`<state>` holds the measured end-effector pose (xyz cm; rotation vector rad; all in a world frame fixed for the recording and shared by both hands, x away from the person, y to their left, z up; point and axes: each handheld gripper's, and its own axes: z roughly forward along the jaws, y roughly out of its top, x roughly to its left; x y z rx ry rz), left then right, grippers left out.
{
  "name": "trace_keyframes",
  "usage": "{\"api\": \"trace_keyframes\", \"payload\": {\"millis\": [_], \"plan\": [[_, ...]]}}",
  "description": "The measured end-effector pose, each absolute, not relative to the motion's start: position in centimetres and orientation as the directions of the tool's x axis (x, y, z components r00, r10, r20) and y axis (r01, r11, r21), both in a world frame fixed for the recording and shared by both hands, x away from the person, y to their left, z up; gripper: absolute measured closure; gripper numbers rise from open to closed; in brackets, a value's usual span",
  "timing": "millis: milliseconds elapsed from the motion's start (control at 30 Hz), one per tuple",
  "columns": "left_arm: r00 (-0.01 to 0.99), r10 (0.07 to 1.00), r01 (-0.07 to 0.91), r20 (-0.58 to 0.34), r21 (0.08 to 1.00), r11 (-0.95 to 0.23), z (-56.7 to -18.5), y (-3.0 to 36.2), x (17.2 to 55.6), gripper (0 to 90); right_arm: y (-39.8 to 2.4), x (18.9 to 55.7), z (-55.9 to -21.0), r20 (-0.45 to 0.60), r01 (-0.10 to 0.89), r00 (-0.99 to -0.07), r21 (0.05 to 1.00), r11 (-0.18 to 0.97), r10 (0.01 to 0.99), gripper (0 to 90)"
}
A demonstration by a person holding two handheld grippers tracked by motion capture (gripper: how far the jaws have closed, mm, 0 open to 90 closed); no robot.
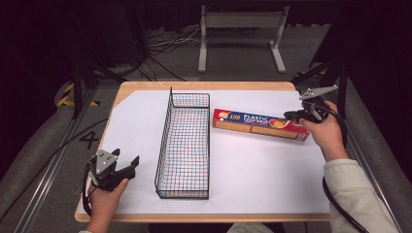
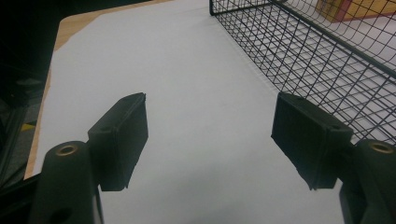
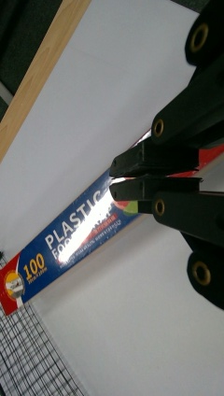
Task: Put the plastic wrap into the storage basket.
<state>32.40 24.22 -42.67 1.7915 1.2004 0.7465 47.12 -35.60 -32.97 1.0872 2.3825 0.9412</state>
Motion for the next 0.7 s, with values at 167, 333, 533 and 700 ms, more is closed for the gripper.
{"api": "trace_keyframes", "payload": {"millis": [167, 333, 533, 700], "plan": [[0.358, 0.933, 0.441, 0.022, 0.877, -0.19, -42.8, 24.4, 32.4, 27.3, -35.3, 48.9, -33.3, -0.047, 0.546, -0.633, 0.68, 0.49, 0.772, 87.9], [0.361, 0.932, 0.445, 0.024, 0.874, -0.195, -42.9, 24.3, 32.5, 27.4, -35.2, 50.4, -33.8, -0.066, 0.558, -0.606, 0.675, 0.483, 0.793, 88.3], [0.362, 0.932, 0.448, 0.022, 0.872, -0.195, -43.0, 24.3, 32.6, 27.5, -35.2, 52.1, -35.3, -0.086, 0.581, -0.602, 0.636, 0.509, 0.794, 88.3], [0.365, 0.931, 0.449, 0.023, 0.871, -0.197, -43.0, 24.3, 32.6, 27.5, -35.3, 52.8, -36.3, -0.092, 0.607, -0.581, 0.613, 0.506, 0.809, 89.4]]}}
